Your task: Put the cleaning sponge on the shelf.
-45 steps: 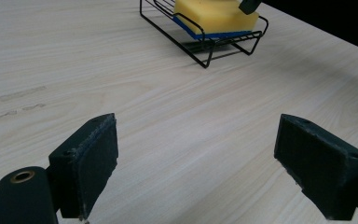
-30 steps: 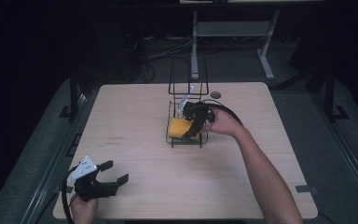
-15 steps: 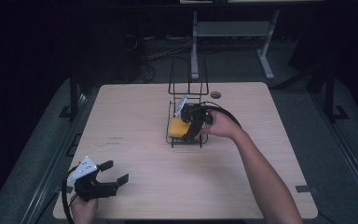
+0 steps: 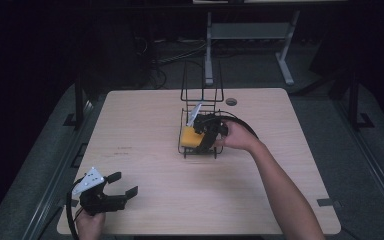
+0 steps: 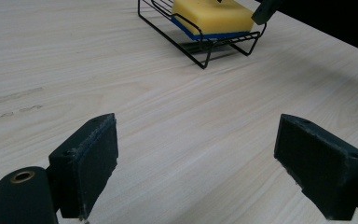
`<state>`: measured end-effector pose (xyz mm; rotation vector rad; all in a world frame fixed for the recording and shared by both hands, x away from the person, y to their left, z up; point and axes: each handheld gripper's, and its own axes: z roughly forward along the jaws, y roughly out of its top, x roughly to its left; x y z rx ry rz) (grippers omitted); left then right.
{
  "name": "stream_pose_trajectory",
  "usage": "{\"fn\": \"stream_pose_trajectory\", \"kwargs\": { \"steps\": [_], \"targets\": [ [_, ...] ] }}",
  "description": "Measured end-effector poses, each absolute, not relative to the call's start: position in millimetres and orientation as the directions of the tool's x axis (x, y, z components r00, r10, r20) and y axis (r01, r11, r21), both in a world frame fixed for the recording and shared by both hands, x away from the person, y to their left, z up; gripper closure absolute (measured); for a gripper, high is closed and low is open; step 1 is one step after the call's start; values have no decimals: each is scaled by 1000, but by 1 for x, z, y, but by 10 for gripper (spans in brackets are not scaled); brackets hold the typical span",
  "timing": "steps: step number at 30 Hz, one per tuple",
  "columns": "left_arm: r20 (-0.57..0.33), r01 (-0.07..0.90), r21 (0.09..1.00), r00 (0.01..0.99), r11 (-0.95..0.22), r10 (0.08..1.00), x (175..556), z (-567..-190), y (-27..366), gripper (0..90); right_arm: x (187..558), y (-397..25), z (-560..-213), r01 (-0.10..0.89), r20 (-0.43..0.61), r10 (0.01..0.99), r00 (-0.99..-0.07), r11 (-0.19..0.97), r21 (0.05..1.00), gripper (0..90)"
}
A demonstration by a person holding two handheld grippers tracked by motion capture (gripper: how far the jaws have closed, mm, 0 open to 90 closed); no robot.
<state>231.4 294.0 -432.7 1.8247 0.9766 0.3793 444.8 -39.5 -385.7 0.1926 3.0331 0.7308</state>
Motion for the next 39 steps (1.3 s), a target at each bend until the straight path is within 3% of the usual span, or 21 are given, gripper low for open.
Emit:
{"fn": "stream_pose_trajectory", "kwargs": {
  "steps": [39],
  "targets": [
    [-165, 450, 875, 628, -182, 761, 231, -433, 292, 128, 419, -41, -384, 81, -20, 102, -995, 882, 464, 153]
  ]
}}
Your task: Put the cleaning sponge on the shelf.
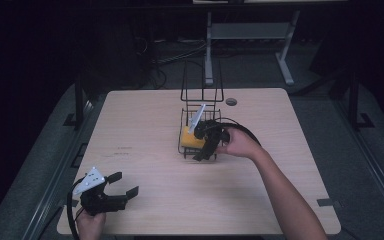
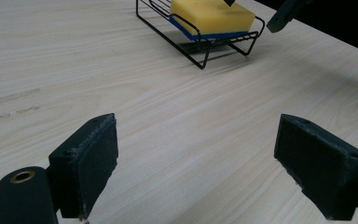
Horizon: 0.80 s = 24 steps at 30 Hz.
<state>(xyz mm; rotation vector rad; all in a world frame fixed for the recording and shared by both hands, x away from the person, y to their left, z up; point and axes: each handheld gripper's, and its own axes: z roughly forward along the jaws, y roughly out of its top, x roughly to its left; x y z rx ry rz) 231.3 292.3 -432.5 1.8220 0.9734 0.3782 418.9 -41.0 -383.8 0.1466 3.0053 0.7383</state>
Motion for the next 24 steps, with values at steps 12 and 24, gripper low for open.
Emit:
{"fn": "stream_pose_trajectory", "kwargs": {
  "steps": [12, 24],
  "targets": [
    [-161, 450, 873, 631, -189, 759, 231, -432, 291, 128, 404, -46, -387, 75, -22, 97, -995, 882, 465, 153],
    [-161, 451, 872, 628, -188, 761, 232, -433, 290, 128, 390, -62, -394, 95, -3, 109, -994, 880, 465, 153]
  ]
}}
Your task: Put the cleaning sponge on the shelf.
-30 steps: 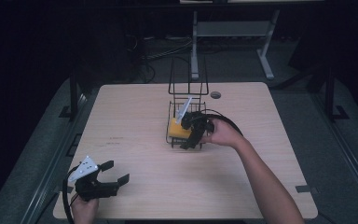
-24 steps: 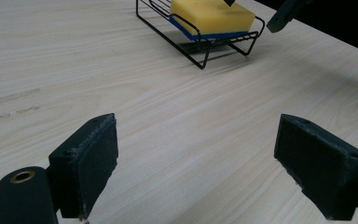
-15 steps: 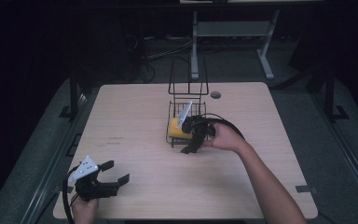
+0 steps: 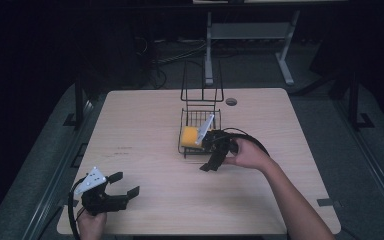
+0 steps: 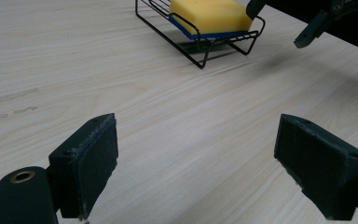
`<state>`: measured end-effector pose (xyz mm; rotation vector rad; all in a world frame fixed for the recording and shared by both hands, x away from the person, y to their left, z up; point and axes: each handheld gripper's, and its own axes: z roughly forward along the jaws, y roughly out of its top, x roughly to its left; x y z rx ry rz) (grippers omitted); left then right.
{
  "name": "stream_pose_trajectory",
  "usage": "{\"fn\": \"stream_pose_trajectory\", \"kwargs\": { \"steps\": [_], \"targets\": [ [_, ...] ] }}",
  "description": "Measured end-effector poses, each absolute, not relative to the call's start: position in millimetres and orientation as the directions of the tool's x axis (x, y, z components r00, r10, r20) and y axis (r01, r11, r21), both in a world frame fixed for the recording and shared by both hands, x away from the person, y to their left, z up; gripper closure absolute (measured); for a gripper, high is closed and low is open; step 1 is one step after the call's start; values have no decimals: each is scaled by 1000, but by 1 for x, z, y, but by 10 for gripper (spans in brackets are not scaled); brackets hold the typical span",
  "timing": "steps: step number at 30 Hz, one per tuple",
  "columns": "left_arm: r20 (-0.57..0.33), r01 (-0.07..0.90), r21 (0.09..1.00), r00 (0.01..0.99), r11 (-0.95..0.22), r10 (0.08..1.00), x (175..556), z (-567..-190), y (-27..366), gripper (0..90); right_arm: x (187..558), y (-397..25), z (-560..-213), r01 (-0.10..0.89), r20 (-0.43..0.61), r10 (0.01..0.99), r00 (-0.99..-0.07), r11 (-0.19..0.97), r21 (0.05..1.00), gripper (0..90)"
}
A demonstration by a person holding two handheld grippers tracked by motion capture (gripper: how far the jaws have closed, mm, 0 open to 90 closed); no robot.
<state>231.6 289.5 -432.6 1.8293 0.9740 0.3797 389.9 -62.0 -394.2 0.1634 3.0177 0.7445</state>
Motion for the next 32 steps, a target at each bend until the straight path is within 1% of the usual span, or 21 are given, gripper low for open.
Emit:
{"fn": "stream_pose_trajectory", "kwargs": {
  "steps": [5, 8, 15, 28, 32],
  "targets": [
    [-161, 451, 873, 627, -186, 762, 230, -432, 291, 128, 383, -69, -399, 112, 7, 123, -992, 875, 471, 153],
    [-159, 449, 874, 628, -188, 762, 230, -433, 291, 128, 376, -73, -400, 116, 3, 130, -992, 878, 464, 153],
    [-157, 441, 878, 634, -187, 757, 230, -432, 290, 128, 359, -89, -404, 111, -12, 133, -991, 871, 478, 153],
    [-154, 440, 876, 639, -195, 753, 229, -432, 286, 128, 335, -124, -408, 159, -13, 186, -982, 872, 463, 152],
    [-150, 440, 875, 642, -201, 752, 229, -432, 285, 128, 326, -133, -407, 161, -28, 195, -980, 874, 458, 148]
  ]
}}
